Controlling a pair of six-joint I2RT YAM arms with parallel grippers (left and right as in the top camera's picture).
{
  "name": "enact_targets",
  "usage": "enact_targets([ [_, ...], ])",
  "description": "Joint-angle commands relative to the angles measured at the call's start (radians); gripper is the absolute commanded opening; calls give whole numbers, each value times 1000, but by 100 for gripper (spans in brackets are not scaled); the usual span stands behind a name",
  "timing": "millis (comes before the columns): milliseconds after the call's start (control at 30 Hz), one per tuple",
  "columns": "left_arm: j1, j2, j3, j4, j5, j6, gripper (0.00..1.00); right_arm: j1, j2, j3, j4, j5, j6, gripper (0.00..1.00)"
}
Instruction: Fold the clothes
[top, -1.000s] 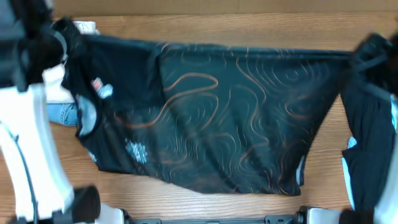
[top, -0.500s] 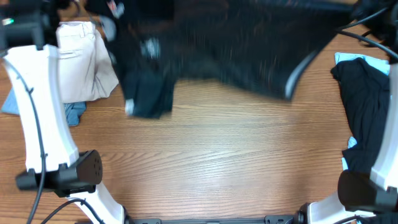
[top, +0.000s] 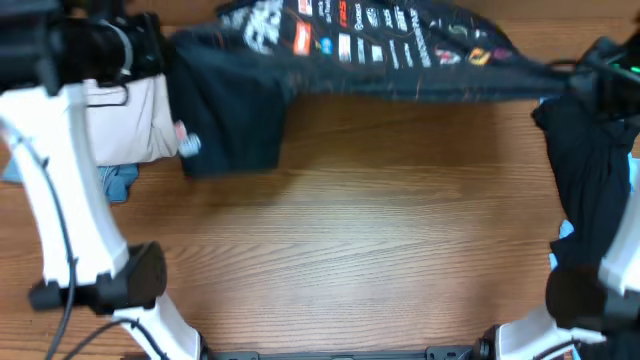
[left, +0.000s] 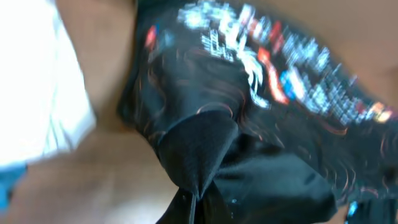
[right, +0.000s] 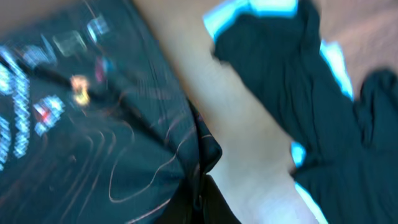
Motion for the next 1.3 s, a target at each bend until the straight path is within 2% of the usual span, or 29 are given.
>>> enact_targets([
  [0, -30, 93, -103, -35, -64, 79, 4, -8, 39, -113, -3, 22, -26, 4],
  [167, -45, 171, -262, -74, -66, 102, 4, -9, 45, -312, 29, 22, -26, 4],
  [367, -45, 178, -513, -79, -68, 134, 4, -13, 45, -511, 66, 23, -26, 4],
  [633, -42, 138, -768, -21, -119, 133, 4, -50, 9, -634, 88, 19, -18, 4],
  [800, -42, 13, -948, 79, -167, 90, 4, -74, -73, -748, 145, -18, -18, 4],
  [1067, -42, -293, -1282, 249, -217, -4, 4, -106, -265, -1010, 235, -60, -10, 4],
  [1267, -42, -478, -1438, 271, -225, -61, 4, -162, -419, -1133, 254, -66, 1, 4],
])
